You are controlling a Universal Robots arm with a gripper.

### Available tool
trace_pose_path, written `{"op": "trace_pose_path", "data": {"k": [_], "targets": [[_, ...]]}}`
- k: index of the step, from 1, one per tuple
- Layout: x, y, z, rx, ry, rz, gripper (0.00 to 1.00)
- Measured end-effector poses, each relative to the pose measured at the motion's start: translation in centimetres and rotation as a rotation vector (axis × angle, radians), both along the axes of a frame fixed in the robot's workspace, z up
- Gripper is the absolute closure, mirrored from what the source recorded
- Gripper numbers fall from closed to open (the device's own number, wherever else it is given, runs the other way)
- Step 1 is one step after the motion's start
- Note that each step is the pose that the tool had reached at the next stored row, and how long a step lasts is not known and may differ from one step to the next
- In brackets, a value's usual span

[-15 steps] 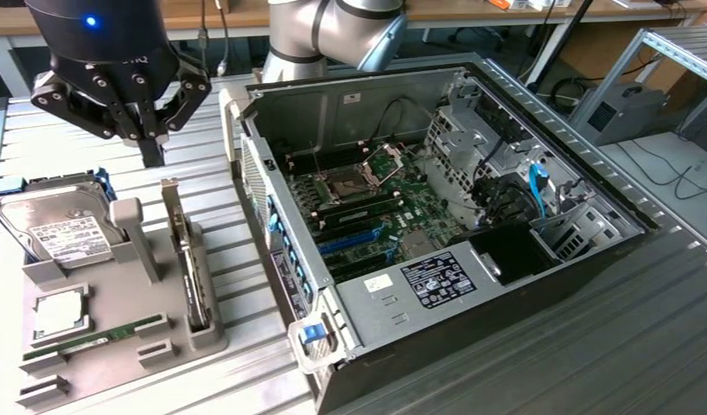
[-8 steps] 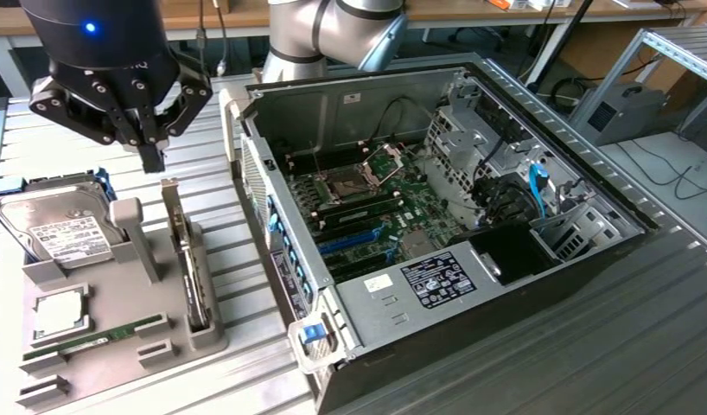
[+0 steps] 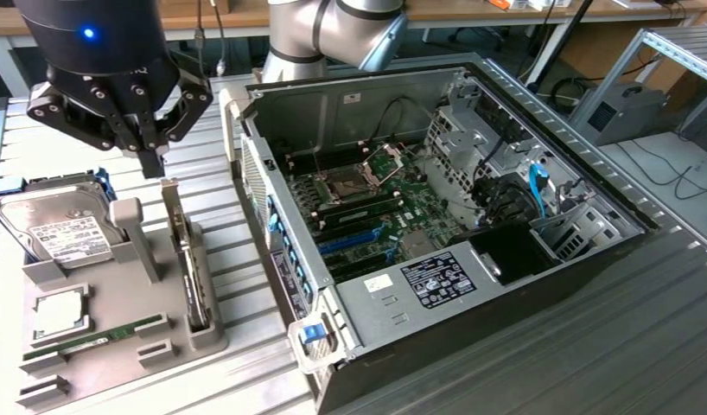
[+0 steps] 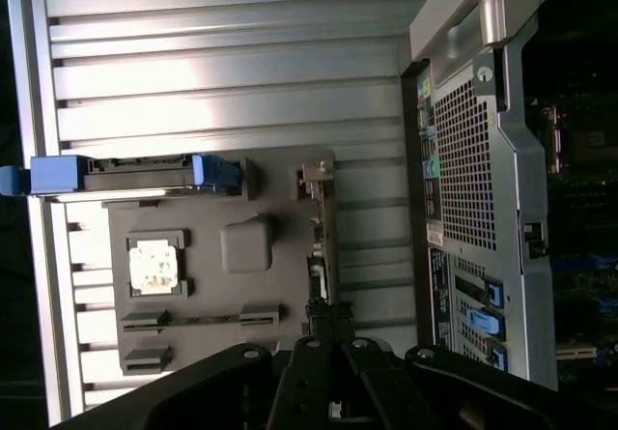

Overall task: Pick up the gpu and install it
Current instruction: 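Reach for the gpu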

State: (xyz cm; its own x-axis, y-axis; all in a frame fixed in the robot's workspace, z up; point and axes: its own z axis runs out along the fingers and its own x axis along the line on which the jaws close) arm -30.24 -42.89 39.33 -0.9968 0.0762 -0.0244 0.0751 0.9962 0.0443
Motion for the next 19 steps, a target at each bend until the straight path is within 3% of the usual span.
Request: {"op": "trace_pose_path", "data": {"k": [3,19], "targets": [[-0.1,-0.61,0.00,0.0000,0.0000,0.000,0.89],[-0.6,-2.56,-0.02,0.0001,-0.0001,0.000,0.89]]}}
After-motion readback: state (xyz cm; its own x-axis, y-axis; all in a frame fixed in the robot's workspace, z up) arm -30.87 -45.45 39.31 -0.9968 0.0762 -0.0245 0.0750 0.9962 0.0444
